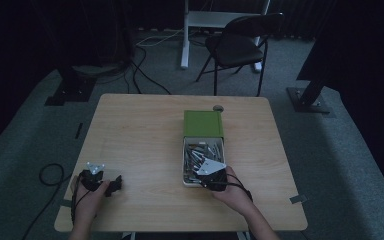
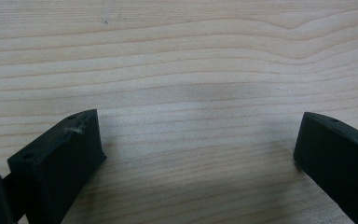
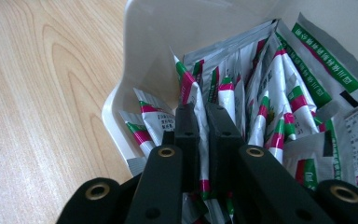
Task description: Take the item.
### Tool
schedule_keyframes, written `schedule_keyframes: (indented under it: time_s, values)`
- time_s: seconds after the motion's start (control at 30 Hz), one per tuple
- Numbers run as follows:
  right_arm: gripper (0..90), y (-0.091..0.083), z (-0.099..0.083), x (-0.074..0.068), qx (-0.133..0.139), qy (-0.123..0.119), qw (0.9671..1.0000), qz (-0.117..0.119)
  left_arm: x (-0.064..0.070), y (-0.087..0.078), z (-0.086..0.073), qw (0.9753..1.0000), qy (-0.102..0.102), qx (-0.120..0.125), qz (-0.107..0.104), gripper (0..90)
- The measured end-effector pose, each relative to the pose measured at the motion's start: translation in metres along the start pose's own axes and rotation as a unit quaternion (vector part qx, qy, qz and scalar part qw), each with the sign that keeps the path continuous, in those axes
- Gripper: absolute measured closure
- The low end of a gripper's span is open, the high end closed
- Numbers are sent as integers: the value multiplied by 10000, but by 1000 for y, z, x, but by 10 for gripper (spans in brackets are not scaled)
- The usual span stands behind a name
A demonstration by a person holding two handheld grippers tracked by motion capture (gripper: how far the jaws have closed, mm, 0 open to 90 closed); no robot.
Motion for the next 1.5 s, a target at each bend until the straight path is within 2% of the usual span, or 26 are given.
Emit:
schedule_keyframes:
  time_s: [0.27,0.4,0.7,0.83,1.27,1.5]
  values:
    - [851,-4,3,1,57,87,9999,-4,0,0,0,10000,0,3,2,15]
    - [853,-9,8,1,193,143,9997,49,0,0,0,10000,1,-1,1,16]
    - [855,-16,16,2,293,149,9994,88,0,0,0,10000,0,1,3,15]
    - [856,-22,22,6,462,390,9981,106,0,0,0,10000,0,1,3,16]
    - [857,-39,41,10,838,455,9954,128,0,0,0,10000,1,-1,2,15]
    - [858,-49,54,19,1060,491,9931,-34,0,0,0,10000,1,-2,1,15]
Point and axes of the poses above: each handheld gripper's, and its own axes: y roughly forward along the jaws, z roughly out of its top, x roughly to its right, the point moved 4 cm from there along y, roughly forward along the jaws, and after that the axes turned 10 degrees about x, right-handed, at the moved point
